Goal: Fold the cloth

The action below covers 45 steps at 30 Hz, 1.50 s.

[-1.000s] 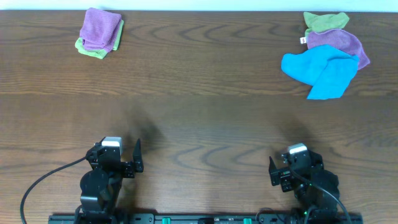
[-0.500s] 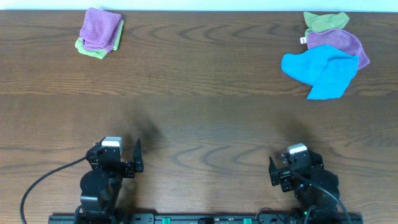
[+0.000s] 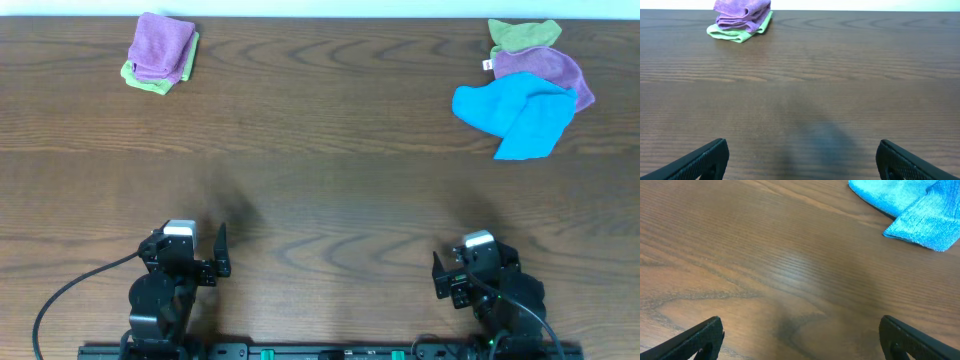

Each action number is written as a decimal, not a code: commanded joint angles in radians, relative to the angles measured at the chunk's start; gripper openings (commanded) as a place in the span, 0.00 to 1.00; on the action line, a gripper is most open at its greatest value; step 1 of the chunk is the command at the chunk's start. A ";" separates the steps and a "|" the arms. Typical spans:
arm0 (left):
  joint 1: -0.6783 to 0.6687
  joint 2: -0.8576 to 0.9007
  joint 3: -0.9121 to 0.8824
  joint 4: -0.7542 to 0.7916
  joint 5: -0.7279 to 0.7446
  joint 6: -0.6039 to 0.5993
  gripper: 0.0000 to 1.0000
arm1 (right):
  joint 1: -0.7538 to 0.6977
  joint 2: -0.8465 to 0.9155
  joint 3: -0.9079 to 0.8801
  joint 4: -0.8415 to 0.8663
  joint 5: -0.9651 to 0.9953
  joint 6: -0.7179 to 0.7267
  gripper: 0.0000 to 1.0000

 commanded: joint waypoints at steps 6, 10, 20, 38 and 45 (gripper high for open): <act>-0.005 -0.008 -0.020 -0.003 0.003 0.006 0.95 | -0.003 -0.007 -0.006 0.020 -0.020 0.003 0.99; -0.005 -0.008 -0.020 -0.003 0.003 0.006 0.95 | -0.003 -0.007 -0.006 0.175 -0.027 0.149 0.99; -0.005 -0.008 -0.020 -0.003 0.003 0.007 0.95 | -0.004 -0.007 -0.006 0.550 0.056 0.419 0.99; -0.005 -0.008 -0.020 -0.003 0.003 0.006 0.95 | -0.275 0.438 0.017 0.793 0.163 0.596 0.99; -0.005 -0.008 -0.020 -0.003 0.003 0.006 0.95 | -0.414 0.749 0.141 0.840 0.106 0.599 0.99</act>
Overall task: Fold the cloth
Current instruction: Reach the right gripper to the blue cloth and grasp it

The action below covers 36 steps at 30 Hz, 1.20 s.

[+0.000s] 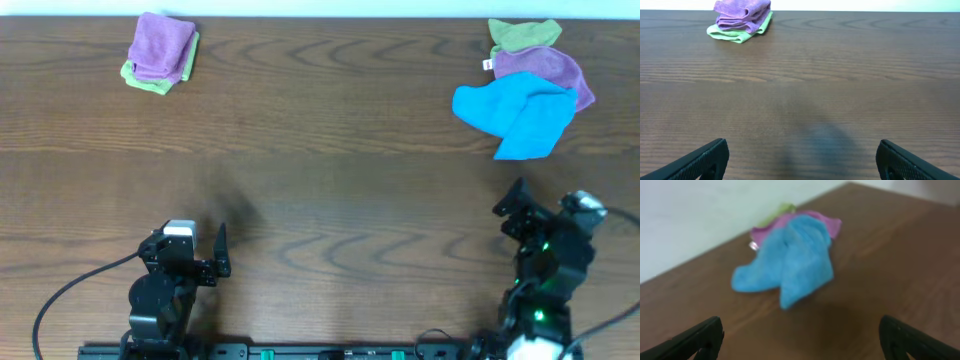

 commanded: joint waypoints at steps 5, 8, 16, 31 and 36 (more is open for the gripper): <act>-0.004 -0.006 -0.020 -0.003 0.003 0.006 0.95 | -0.098 0.309 0.208 0.005 -0.099 0.019 0.99; -0.004 -0.006 -0.020 -0.003 0.003 0.006 0.95 | -0.116 0.420 0.284 0.002 -0.152 0.019 0.99; -0.004 -0.006 -0.020 -0.003 0.003 0.006 0.95 | -0.119 0.531 0.353 -0.010 -0.350 0.042 0.99; -0.004 -0.006 -0.020 -0.003 0.003 0.006 0.95 | -0.157 0.860 0.581 -0.034 -0.380 0.056 0.99; -0.004 -0.006 -0.020 -0.003 0.003 0.006 0.95 | -0.158 0.998 0.726 -0.076 -0.378 0.018 0.99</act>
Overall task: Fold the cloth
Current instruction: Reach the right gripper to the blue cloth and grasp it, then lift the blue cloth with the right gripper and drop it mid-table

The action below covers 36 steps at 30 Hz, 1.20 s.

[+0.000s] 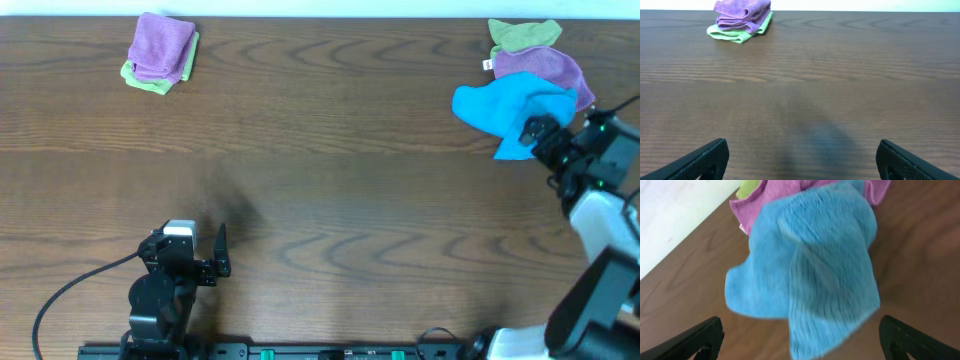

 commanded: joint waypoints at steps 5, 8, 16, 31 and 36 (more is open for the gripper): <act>-0.004 -0.006 -0.020 -0.003 0.003 0.006 0.95 | -0.009 0.155 0.156 -0.021 -0.004 -0.028 0.99; -0.004 -0.006 -0.020 -0.003 0.003 0.006 0.95 | -0.009 0.218 0.195 -0.022 -0.009 -0.027 0.91; -0.004 -0.006 -0.020 -0.003 0.003 0.006 0.95 | -0.010 0.245 0.210 -0.032 -0.009 -0.027 0.01; -0.004 -0.006 -0.020 -0.003 0.003 0.006 0.95 | 0.099 0.143 0.657 -0.463 -0.215 -0.133 0.01; -0.004 -0.006 -0.020 -0.003 0.003 0.006 0.95 | 0.255 0.105 0.819 -0.608 -0.214 -0.167 0.01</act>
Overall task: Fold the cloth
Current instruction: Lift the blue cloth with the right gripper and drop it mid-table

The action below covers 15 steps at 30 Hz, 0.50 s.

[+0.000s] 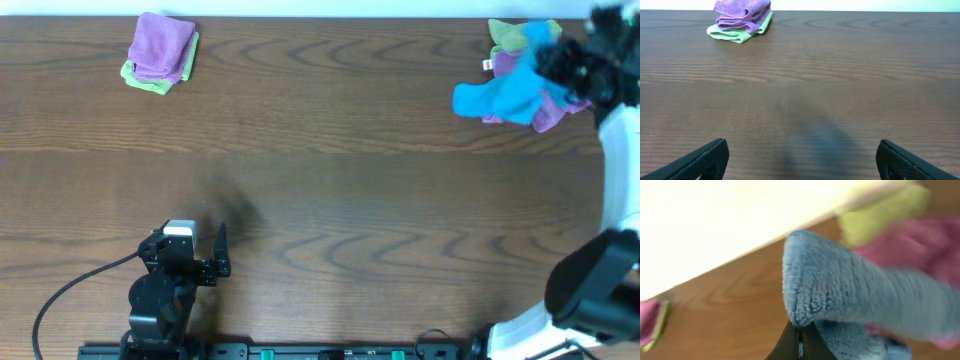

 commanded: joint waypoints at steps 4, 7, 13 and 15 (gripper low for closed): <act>-0.004 -0.006 -0.020 -0.003 0.003 0.006 0.95 | 0.247 -0.053 0.158 -0.088 -0.031 -0.045 0.01; -0.004 -0.006 -0.020 -0.003 0.003 0.007 0.95 | 0.376 -0.054 0.214 -0.123 -0.042 -0.046 0.01; -0.004 -0.006 -0.020 -0.003 0.003 0.006 0.95 | 0.525 -0.066 0.333 -0.310 0.084 -0.065 0.01; -0.004 -0.006 -0.020 -0.003 0.003 0.006 0.95 | 0.518 -0.067 0.338 -0.406 0.245 -0.064 0.01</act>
